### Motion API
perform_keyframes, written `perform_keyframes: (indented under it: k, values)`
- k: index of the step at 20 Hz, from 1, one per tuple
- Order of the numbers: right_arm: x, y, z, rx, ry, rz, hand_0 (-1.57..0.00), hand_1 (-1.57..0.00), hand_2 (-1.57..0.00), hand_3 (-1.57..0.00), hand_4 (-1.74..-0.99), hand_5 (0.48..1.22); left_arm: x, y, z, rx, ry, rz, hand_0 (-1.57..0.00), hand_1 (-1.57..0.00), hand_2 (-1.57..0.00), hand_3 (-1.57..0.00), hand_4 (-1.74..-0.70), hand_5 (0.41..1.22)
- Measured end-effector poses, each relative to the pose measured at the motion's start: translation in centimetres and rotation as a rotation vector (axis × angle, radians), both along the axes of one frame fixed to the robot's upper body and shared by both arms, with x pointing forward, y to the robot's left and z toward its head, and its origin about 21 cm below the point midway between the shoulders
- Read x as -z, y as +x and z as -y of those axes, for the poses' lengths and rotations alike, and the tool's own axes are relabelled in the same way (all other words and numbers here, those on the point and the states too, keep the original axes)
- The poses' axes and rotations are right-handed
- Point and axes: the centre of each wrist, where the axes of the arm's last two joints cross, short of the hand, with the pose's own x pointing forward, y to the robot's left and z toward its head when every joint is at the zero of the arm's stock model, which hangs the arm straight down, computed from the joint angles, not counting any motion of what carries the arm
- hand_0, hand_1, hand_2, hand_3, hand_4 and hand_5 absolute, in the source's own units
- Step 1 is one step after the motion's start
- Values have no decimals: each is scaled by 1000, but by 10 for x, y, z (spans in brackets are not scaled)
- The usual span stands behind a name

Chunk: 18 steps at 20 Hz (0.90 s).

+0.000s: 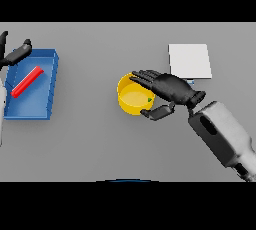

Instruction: Pick up the red beaker and tilt it to pour out 1 green nut into yellow bowl. Pick up the yellow bowl and place it on the metallic measuring scale.

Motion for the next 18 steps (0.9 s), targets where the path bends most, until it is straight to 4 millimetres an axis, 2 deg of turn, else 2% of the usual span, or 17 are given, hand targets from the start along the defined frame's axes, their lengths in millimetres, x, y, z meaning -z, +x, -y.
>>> perform_keyframes:
  k: [4,5,10,12,18]
  values:
    - [-3,9,-7,-53,-84,-7,1,1,1,1,-1217,651,-2,0,1,-3,-22,20,1,1,1,1,-783,722]
    - [0,10,-11,-72,-93,-15,1,1,1,1,-1220,651,-2,-1,-4,-2,-23,20,1,1,1,1,-784,725]
    - [14,17,-23,-106,-153,-38,1,1,1,1,-1249,669,-1,-1,-2,-1,-31,21,1,1,1,1,-798,725]
    - [15,16,-19,-138,-174,-49,1,1,1,1,-1260,676,-2,2,-3,-4,-32,20,1,1,1,1,-798,724]
    - [26,22,-28,-137,-229,-103,1,1,1,-1,-1281,702,0,-2,1,-1,-28,15,1,1,1,1,-790,727]
